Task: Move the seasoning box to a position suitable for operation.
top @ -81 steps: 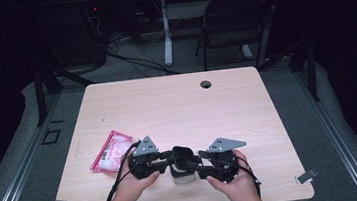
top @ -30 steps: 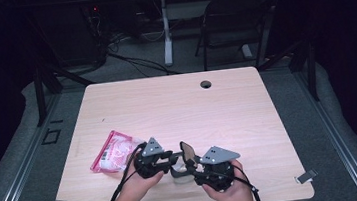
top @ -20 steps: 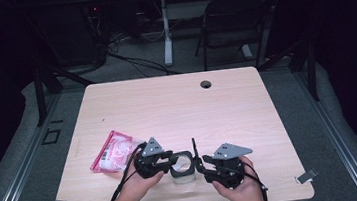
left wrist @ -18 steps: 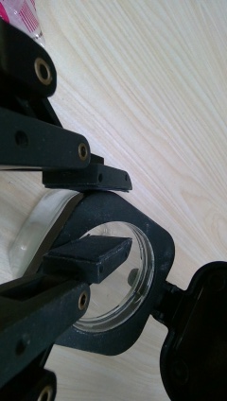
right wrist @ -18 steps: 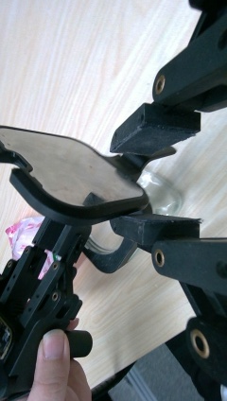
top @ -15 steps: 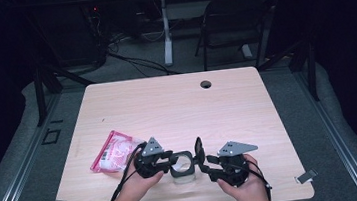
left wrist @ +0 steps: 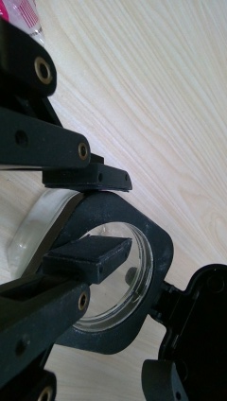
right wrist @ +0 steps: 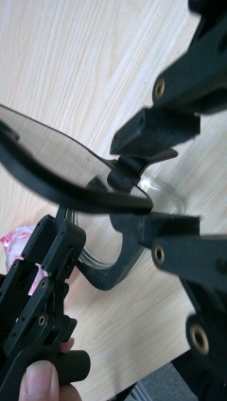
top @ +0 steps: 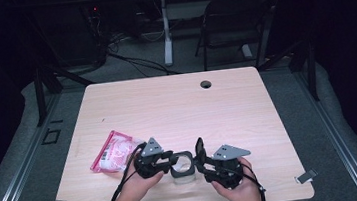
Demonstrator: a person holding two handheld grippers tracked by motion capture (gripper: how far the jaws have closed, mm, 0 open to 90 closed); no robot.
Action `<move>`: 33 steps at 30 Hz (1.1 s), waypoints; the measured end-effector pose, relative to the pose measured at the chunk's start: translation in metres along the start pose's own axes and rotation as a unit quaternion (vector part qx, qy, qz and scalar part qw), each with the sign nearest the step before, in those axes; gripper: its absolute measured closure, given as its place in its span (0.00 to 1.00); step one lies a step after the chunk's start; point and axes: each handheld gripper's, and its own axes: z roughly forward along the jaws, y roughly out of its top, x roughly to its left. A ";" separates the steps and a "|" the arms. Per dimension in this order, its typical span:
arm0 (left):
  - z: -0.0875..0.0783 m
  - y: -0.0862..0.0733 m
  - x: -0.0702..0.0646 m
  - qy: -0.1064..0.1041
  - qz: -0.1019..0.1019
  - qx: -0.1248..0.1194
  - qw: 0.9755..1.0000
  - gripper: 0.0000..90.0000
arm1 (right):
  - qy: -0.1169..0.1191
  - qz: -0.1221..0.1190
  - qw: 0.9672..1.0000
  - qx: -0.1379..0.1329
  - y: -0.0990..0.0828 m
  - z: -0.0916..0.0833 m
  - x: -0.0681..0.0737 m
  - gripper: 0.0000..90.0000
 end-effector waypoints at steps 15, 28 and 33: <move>-0.004 -0.002 -0.006 -0.001 0.004 0.009 1.000 0.69 | 0.017 0.027 0.999 -0.003 0.003 0.004 -0.013 0.88; -0.013 -0.012 -0.013 0.006 -0.013 -0.002 1.000 0.64 | 0.031 0.045 0.998 -0.002 0.017 0.024 -0.022 0.94; -0.015 -0.016 -0.014 0.014 -0.021 -0.015 1.000 0.61 | 0.043 0.060 0.997 -0.004 0.023 0.032 -0.027 0.94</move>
